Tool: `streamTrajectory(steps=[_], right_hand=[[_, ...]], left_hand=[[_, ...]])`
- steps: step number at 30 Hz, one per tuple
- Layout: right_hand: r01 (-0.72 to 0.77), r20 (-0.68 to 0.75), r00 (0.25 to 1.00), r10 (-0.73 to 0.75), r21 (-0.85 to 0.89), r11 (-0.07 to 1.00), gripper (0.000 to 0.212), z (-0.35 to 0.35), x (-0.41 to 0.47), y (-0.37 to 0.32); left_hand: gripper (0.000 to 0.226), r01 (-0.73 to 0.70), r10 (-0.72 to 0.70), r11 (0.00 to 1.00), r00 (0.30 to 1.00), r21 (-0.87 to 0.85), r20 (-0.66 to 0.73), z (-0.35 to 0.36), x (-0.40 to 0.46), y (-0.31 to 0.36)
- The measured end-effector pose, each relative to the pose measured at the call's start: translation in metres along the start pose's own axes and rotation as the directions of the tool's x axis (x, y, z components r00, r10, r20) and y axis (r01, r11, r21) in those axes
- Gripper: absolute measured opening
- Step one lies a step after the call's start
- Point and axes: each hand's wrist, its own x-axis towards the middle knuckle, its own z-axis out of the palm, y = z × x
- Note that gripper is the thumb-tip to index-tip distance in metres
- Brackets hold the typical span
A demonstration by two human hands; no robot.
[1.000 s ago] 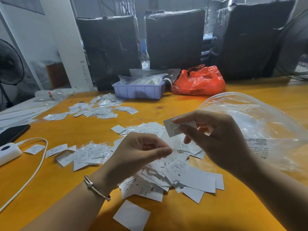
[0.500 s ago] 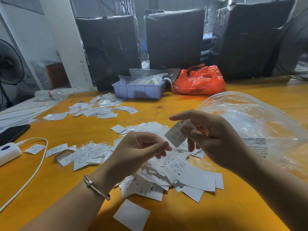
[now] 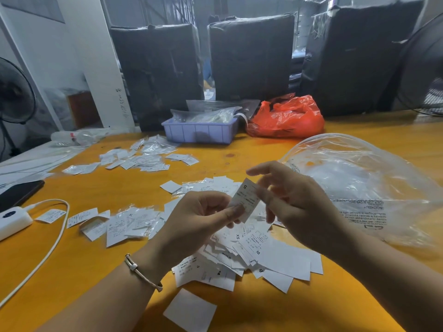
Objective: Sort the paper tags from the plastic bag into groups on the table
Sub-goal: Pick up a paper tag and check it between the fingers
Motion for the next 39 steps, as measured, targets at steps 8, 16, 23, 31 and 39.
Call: streamTrajectory(steps=[8, 16, 23, 31, 39], right_hand=[[0.045, -0.06, 0.997, -0.045, -0.003, 0.999, 0.014, 0.001, 0.0, -0.002], [-0.057, 0.006, 0.998, 0.058, 0.257, 0.965, 0.024, -0.001, 0.001, 0.002], [-0.061, -0.028, 0.997, 0.077, 0.36, 0.931, 0.01, -0.001, 0.002, 0.005], [0.152, -0.097, 0.981, -0.167, -0.149, 0.977, 0.013, 0.004, -0.003, -0.003], [0.129, -0.182, 0.968, -0.173, -0.233, 0.964, 0.017, -0.001, -0.002, -0.002]], left_hand=[[0.028, 0.013, -0.015, 0.998, 0.999, -0.055, -0.041, -0.001, 0.0, 0.001], [0.017, 0.007, -0.019, 0.981, 0.998, -0.192, -0.061, -0.002, 0.0, 0.004], [0.012, 0.069, -0.064, 0.968, 0.998, -0.243, 0.027, -0.003, 0.0, 0.004], [0.015, -0.016, 0.012, 0.997, 0.999, -0.079, -0.049, -0.003, 0.001, 0.005], [0.015, -0.013, -0.003, 0.996, 0.986, -0.093, -0.168, -0.024, 0.002, 0.007]])
